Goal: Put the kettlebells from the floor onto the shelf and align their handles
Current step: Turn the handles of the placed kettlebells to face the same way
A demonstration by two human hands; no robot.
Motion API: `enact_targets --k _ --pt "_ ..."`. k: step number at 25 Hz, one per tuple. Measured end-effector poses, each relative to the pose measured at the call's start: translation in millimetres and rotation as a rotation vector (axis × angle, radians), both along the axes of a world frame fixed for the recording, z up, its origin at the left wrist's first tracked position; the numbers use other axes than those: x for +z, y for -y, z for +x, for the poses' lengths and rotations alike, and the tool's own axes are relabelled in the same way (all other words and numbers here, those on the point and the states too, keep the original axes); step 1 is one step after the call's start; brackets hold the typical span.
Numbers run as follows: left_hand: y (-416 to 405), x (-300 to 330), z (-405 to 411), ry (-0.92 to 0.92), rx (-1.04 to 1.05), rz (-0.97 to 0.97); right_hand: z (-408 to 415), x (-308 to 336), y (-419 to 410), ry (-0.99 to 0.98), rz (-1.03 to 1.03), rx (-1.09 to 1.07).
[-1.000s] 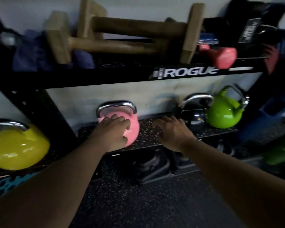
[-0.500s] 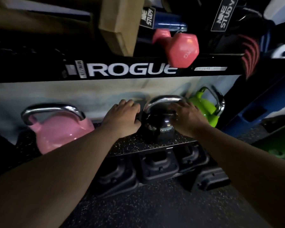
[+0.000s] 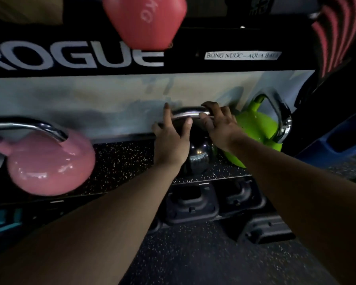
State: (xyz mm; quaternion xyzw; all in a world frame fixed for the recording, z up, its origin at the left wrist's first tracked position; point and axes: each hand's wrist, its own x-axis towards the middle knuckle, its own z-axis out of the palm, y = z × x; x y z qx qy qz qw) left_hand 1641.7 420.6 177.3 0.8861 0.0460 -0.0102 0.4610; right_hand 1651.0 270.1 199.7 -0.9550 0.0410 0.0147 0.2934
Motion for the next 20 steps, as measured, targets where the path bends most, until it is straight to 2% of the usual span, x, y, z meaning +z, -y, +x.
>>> enact_targets --k 3,7,10,12,15,17,20 --pt "11.3 0.7 4.8 -0.028 0.085 -0.176 4.2 6.7 -2.7 -0.017 0.097 -0.043" --pt "-18.2 4.4 31.9 -0.006 -0.034 -0.167 -10.2 1.5 -7.3 0.012 0.139 -0.053" --pt "-8.3 -9.7 12.2 -0.043 0.03 -0.33 -19.0 0.0 3.9 -0.061 0.625 -0.061" --pt "1.7 -9.7 11.7 -0.035 0.074 -0.368 -20.5 -0.1 -3.5 -0.077 0.813 -0.098" --pt "-4.5 4.9 32.3 -0.123 0.038 -0.403 -35.1 -13.2 -24.1 -0.044 0.833 -0.133" --pt "-5.8 4.9 28.2 -0.083 -0.048 -0.412 -43.0 -16.3 -27.6 -0.057 0.886 -0.12" --pt "5.6 -5.9 12.7 0.028 -0.015 -0.409 -26.9 -10.4 -22.4 -0.062 0.989 -0.099"
